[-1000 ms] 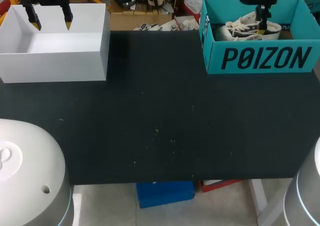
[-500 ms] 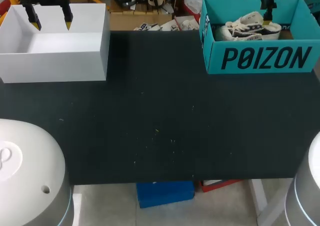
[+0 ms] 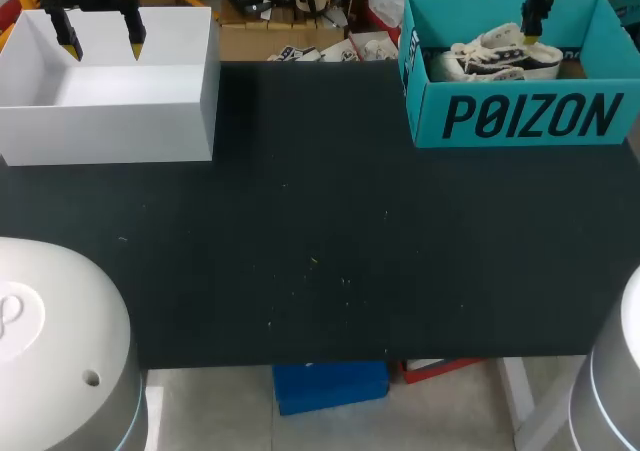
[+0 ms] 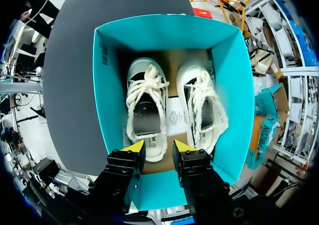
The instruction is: Take the shoe out of the shoebox, open the shoe tongue, remove and reinsert the insole, then place the shoe into the shoebox
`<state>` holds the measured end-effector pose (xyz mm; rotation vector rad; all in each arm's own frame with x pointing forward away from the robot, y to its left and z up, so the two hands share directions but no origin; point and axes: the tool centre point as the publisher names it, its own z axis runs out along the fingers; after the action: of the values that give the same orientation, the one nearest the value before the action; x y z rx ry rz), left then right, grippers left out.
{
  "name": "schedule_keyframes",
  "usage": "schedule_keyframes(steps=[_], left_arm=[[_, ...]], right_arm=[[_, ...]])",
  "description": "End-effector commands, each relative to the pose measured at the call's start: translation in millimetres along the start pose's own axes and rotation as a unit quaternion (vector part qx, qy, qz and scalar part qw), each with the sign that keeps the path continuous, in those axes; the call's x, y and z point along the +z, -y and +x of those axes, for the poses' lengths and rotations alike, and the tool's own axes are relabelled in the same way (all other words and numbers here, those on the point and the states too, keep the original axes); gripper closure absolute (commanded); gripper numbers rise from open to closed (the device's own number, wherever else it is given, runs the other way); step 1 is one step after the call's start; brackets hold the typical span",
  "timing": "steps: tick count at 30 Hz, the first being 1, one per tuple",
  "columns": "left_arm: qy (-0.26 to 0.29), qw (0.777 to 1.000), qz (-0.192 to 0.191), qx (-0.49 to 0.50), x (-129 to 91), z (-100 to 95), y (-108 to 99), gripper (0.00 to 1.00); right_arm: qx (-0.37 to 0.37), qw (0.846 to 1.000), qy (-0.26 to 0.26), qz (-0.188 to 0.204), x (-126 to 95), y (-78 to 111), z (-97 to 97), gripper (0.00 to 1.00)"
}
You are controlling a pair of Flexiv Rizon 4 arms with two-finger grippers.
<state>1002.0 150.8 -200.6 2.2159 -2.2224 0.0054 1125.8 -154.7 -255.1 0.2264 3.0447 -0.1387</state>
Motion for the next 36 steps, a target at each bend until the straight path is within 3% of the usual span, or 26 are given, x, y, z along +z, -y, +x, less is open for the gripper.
schedule_keyframes(steps=[1,11,21,36], left_arm=[[0.002,1.000,-0.001,-0.001,-1,0.6,-1,0.00],[0.002,1.000,-0.001,-0.001,-1,0.6,-1,0.00],[0.002,1.000,-0.001,-0.001,-1,0.6,-1,0.00],[0.002,1.000,-0.001,-0.001,-1,0.6,-1,0.00]], right_arm=[[-0.001,1.000,-0.007,0.000,7,-1.7,-10.7,0.66],[-0.012,1.000,-0.015,0.000,20,-3.1,-28.8,0.66],[-0.026,0.999,-0.030,0.000,47,-5.0,-48.7,0.69],[-0.028,0.998,-0.057,-0.015,95,-12.2,-50.9,0.69]])
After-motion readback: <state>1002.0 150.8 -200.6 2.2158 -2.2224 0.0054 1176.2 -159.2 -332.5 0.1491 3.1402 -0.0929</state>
